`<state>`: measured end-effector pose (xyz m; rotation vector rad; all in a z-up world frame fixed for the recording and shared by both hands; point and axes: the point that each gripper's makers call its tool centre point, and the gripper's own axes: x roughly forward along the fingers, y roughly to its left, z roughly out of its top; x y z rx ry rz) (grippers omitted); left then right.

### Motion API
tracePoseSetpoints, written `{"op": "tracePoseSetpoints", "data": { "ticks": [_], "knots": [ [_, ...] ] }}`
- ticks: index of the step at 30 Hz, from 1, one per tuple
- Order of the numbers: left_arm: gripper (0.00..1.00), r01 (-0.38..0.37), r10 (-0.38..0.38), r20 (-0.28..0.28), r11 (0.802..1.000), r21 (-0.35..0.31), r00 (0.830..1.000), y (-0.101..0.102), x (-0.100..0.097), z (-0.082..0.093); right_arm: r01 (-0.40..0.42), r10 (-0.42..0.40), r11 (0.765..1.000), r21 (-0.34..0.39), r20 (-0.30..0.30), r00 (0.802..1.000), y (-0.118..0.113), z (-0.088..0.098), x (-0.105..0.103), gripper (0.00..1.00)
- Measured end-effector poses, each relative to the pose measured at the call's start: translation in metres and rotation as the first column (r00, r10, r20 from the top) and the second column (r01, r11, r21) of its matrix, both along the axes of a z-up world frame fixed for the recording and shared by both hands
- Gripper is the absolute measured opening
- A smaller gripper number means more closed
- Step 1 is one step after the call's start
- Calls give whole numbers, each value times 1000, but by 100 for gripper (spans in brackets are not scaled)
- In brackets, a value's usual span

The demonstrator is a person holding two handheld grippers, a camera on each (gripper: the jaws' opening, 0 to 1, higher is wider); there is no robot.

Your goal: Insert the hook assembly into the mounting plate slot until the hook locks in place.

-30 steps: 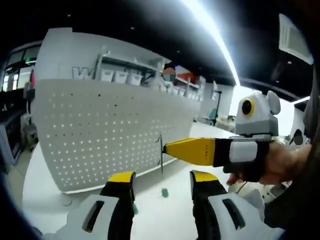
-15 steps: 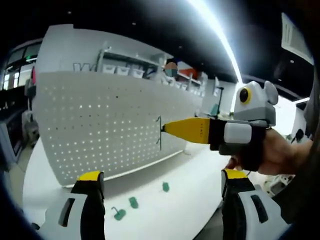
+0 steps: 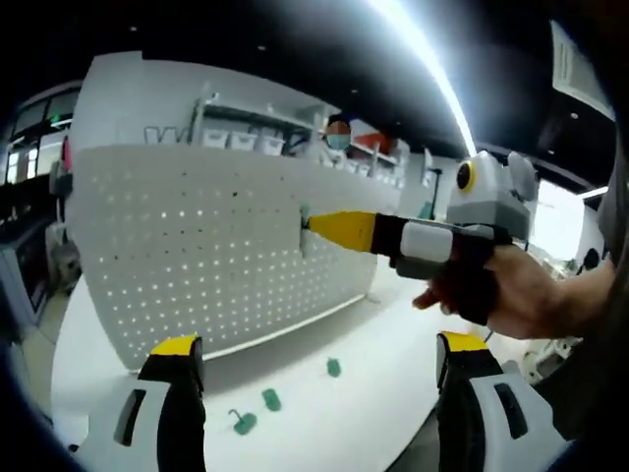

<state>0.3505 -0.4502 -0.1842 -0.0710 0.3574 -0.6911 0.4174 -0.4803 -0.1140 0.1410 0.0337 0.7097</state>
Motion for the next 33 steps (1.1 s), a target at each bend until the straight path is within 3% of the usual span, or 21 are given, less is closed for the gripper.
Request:
{"op": "tracePoseSetpoints", "data": {
  "ticks": [9, 16, 22, 33],
  "knots": [
    [100, -38, 39, -21, 999, 12, 999, 13, 1, -8, 59, -59, 998, -26, 33, 998, -8, 1, 39, 0],
    [100, -58, 58, -33, 998, 17, 998, 21, 6, -11, 156, -154, 987, -25, 57, 986, -33, 5, 71, 0],
    [99, -62, 63, -44, 998, 20, 997, 23, 7, -15, 278, -274, 960, -27, 103, 956, -65, 13, 94, 0],
    [98, -49, 51, -39, 998, 37, 998, 20, 12, -17, 410, -399, 911, -42, 162, 903, -96, 26, 133, 0]
  ]
}}
